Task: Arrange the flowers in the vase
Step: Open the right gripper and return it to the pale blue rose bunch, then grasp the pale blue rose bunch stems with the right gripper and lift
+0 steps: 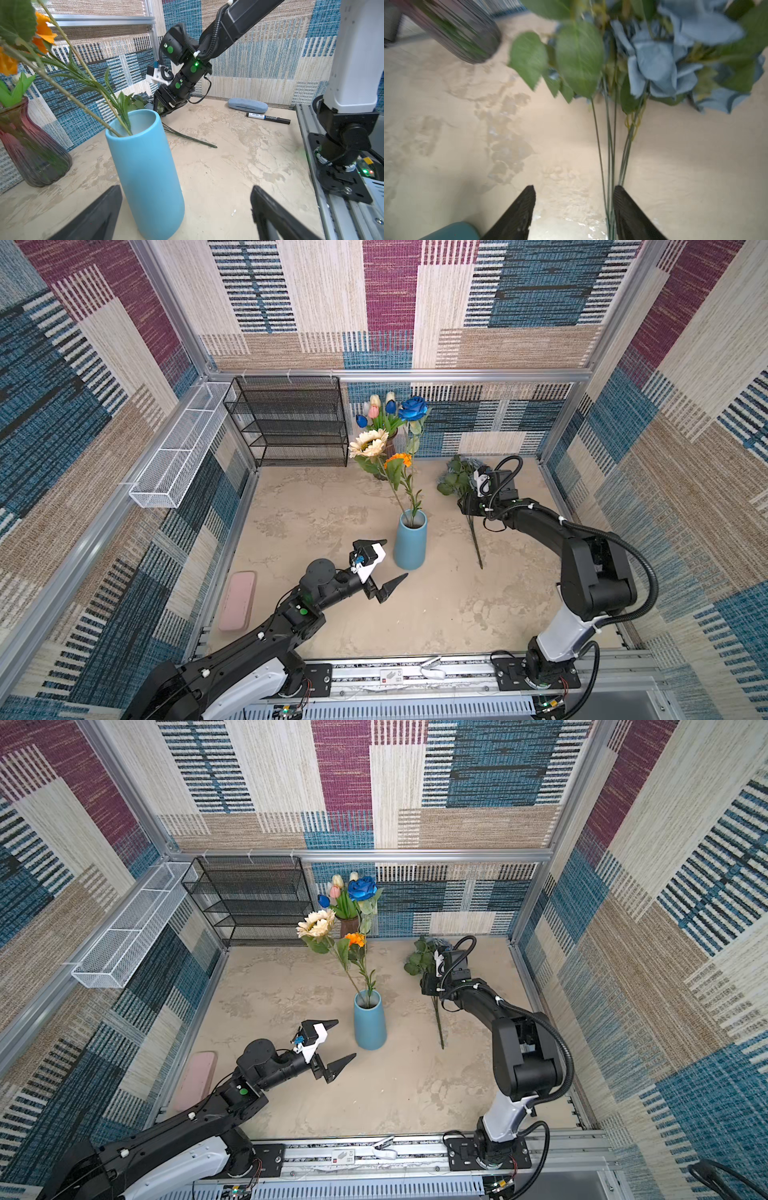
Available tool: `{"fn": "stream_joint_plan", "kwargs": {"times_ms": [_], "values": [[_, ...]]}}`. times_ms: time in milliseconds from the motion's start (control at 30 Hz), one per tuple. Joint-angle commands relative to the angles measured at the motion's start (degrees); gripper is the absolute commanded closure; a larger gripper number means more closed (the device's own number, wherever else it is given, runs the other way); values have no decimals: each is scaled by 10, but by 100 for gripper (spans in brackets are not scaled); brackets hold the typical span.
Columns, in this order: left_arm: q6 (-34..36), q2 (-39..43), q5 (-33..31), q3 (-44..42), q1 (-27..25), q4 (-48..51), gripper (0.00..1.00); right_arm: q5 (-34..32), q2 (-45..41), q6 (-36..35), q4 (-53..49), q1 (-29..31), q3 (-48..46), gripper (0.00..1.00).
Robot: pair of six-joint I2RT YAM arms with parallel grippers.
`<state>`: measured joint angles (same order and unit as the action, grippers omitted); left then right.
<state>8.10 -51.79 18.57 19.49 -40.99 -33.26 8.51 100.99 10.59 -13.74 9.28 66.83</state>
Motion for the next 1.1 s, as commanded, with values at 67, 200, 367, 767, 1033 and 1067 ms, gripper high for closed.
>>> {"fn": "stream_joint_plan", "kwargs": {"times_ms": [67,200,367,767,1033,1067], "values": [[14,-10,4,-11,0,-13,1,-57,27,5,-24,1,22,38],[16,-16,-4,-13,0,-13,1,-81,49,7,-29,0,26,39],[23,-21,-10,-18,0,-42,1,-92,75,7,-19,1,25,38],[19,-17,-19,-33,1,-80,1,-76,137,12,0,1,32,78],[27,-6,-21,-24,1,-60,1,-66,85,17,27,1,16,100],[27,-4,-21,-25,1,-61,1,-59,63,18,38,1,8,100]]}}
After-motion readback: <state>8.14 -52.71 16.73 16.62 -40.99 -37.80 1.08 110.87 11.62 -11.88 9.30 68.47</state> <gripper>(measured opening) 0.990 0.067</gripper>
